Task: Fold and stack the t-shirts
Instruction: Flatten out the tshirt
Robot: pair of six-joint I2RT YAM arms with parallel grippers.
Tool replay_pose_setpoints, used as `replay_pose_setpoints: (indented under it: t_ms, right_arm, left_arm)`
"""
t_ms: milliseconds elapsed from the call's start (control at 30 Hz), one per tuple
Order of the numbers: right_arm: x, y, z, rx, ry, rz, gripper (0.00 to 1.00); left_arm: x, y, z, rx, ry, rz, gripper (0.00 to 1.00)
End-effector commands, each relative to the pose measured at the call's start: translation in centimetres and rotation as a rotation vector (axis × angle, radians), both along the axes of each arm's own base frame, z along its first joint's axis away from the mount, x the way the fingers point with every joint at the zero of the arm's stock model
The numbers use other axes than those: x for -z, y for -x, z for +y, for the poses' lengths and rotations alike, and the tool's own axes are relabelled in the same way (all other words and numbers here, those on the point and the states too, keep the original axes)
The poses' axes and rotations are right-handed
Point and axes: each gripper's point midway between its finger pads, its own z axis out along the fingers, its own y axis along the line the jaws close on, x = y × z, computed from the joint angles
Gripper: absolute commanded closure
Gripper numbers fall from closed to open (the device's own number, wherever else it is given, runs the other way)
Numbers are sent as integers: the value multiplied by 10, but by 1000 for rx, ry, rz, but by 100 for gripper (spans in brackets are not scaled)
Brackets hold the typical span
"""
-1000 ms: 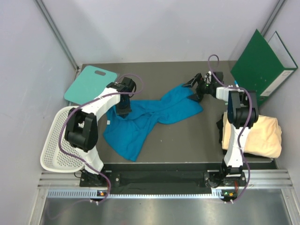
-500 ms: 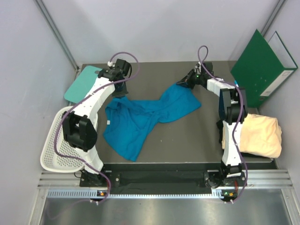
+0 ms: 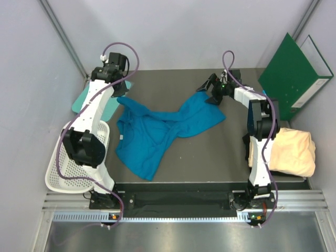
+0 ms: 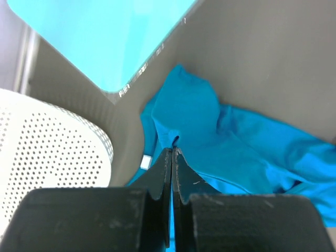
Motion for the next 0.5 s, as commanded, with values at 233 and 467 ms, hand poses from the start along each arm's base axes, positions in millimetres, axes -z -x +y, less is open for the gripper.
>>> replay_pose_setpoints:
  t_ms: [233,467]
  right_arm:
    - [-64,38,2,11,-163,-80,0]
    - [-51,73,21,-1,-277,11,0]
  left_arm:
    - [-86,-23,9,9,47,-191,100]
    - [-86,-35,-1,40,81,-202,100]
